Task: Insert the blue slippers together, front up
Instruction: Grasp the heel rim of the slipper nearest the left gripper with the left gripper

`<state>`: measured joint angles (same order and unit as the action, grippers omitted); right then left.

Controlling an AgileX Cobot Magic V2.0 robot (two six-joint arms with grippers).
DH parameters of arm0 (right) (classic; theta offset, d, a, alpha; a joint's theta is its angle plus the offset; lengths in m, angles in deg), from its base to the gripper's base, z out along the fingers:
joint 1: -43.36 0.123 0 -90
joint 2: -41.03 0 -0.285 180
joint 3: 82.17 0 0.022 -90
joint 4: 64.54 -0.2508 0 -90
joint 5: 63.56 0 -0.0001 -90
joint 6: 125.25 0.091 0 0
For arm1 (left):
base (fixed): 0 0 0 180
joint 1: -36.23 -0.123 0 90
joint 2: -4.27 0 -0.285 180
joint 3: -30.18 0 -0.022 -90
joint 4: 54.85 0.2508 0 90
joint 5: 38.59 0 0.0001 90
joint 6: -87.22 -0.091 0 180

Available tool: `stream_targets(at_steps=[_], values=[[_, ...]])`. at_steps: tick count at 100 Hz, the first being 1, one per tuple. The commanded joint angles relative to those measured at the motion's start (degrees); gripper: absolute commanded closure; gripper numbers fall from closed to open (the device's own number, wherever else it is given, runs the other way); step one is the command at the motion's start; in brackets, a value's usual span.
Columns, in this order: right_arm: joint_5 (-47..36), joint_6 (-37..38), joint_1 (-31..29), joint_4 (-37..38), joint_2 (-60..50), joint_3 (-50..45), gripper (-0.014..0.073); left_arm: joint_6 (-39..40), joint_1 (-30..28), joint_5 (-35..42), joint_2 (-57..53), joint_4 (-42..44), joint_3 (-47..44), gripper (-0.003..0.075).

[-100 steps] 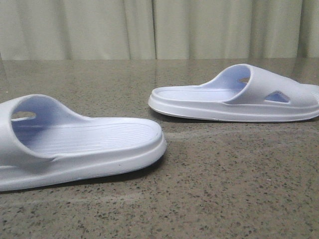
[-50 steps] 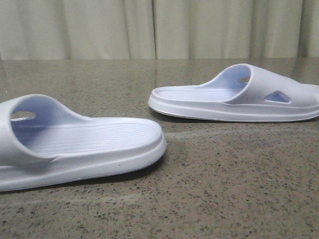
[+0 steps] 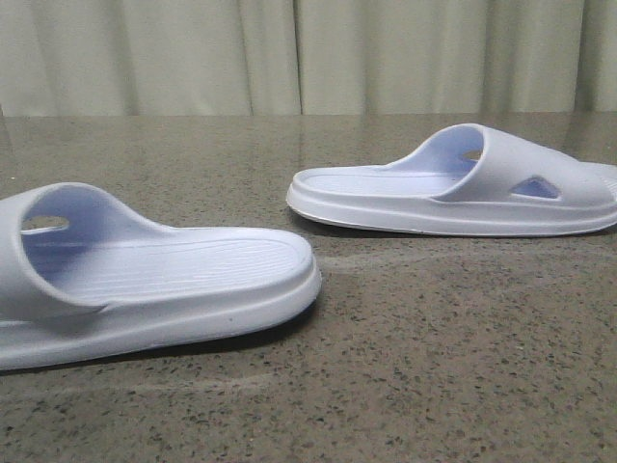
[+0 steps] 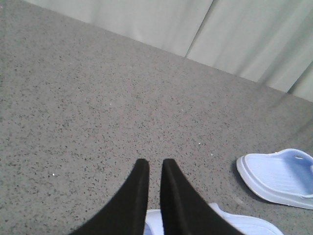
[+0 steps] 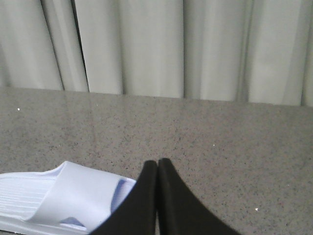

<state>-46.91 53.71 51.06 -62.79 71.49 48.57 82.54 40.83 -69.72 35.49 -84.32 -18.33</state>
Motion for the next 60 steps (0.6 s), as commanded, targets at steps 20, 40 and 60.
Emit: stream_targets(at_steps=[20,40,60], values=[[-1.24,-0.38,-0.28,-2.17,3.52,1.84,0.0650,0.37,-0.05,1.28,3.72,-5.93,2.42,0.0645],[-3.24,-0.38,-0.28,-4.34,3.52,1.84,0.0341,0.37,0.07,0.92,3.72,-7.93,2.42,0.0255],[-5.73,-0.38,-0.28,-4.55,3.52,1.84,0.0200,1.09,0.07,0.65,3.82,-8.54,1.92,0.0130]])
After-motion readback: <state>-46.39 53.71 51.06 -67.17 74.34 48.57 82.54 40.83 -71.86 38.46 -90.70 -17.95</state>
